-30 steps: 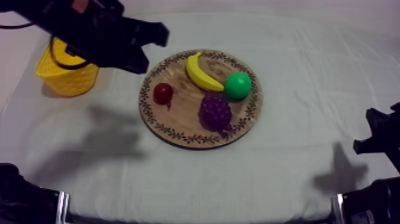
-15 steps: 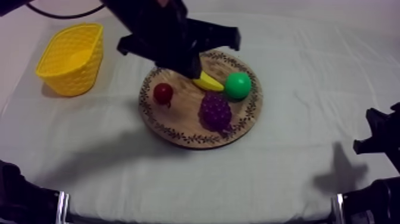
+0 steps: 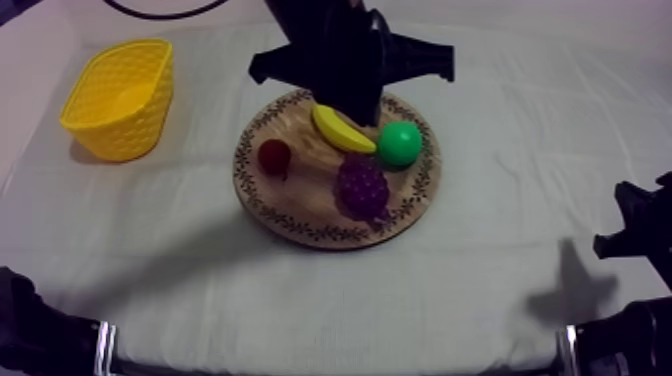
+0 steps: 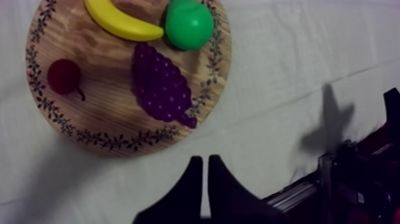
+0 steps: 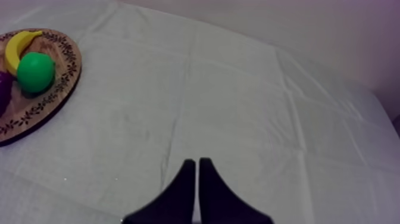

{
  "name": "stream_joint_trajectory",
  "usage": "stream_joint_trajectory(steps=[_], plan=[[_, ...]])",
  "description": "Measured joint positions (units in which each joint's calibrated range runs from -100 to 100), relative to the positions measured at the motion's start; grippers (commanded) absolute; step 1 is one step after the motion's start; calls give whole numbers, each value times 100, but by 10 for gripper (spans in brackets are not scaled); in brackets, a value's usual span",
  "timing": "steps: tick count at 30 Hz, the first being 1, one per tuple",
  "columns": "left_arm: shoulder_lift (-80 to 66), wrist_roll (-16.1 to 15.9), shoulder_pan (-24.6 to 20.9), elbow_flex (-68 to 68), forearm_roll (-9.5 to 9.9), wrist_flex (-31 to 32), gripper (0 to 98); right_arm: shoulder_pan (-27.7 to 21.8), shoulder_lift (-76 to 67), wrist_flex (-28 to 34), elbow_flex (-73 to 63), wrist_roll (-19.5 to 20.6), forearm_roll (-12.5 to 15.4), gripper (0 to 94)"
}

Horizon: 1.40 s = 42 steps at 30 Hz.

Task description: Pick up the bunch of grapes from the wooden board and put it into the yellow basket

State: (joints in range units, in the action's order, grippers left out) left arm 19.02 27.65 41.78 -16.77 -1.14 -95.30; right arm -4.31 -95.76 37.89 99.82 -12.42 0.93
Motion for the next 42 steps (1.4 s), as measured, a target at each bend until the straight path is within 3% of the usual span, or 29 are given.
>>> stream_joint_trajectory(steps=[4,19,24,30,42], plan=[[195,-8,0,-122,0,-6,93,0,0,0,0,0,0,3],[551,-113,-21,-269,-7,-9,632,0,0,0,0,0,0,3],[611,-113,-33,-241,-25,-2,765,0,0,0,0,0,0,3],[739,-97,-53,-213,-54,-11,840,0,0,0,0,0,0,3],[1452,-79,-169,-29,-151,32,859,0,0,0,0,0,0,3]])
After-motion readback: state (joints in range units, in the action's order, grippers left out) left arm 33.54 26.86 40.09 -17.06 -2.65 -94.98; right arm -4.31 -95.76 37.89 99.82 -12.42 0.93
